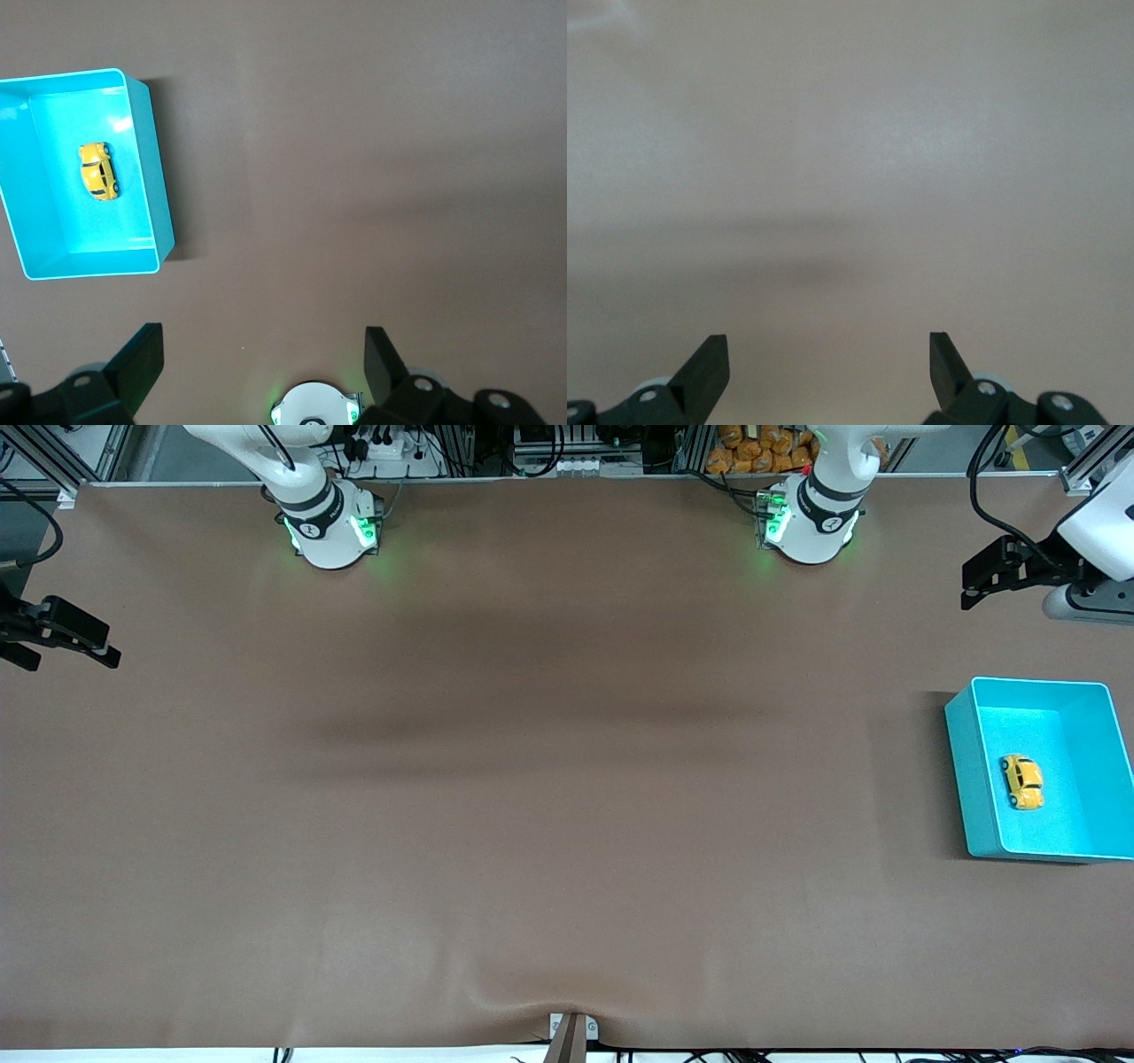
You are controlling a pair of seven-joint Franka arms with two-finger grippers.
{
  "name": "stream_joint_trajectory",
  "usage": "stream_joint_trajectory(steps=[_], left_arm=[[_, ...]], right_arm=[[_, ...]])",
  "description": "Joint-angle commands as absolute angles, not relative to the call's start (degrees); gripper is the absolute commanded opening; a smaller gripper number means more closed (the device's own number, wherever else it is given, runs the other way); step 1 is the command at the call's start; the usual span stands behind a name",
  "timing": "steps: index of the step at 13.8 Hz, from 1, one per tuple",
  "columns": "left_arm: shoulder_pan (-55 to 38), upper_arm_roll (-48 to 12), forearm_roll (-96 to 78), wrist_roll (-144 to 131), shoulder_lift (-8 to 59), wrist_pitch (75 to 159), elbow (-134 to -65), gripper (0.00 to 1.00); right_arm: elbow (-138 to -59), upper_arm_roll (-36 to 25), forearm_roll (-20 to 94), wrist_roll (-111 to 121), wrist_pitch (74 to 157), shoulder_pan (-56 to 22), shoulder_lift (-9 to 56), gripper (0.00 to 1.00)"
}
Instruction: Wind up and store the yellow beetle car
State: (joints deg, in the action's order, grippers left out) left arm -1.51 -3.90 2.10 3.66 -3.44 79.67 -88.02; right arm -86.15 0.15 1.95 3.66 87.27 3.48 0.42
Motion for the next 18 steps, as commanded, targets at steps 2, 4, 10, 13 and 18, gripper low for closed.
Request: stream_joint_trajectory(steps=[2,4,10,13,18], left_arm=[[-2.02,-4.57,0.70,-0.34,-3.52,78.49,-87.10,1.00],[-2.02,-4.57,0.62,-0.61,-3.52,78.49,-87.10,1.00],[-2.02,-4.66,0.17,-2.64,-3.60,79.01,-86.84,1.00],[-1.85,-4.83,0.09,-2.72,-3.78,79.01,-86.49,1.00],[-1.67,-4.75,0.00,-2.72,-3.78,79.19,-86.48,1.00]], right_arm=[[-86.22,-0.26,1.76,2.29,87.36,2.81,-0.88,1.00],[-86.13,-0.26,1.76,2.29,87.36,2.81,-0.88,1.00],[-85.87,-0.18,1.49,2.37,87.28,2.73,-0.88,1.00],[-85.96,-0.18,1.41,2.37,87.28,2.72,-0.70,1.00],[-85.96,-0.09,1.41,2.20,87.10,2.64,-0.70,1.00]])
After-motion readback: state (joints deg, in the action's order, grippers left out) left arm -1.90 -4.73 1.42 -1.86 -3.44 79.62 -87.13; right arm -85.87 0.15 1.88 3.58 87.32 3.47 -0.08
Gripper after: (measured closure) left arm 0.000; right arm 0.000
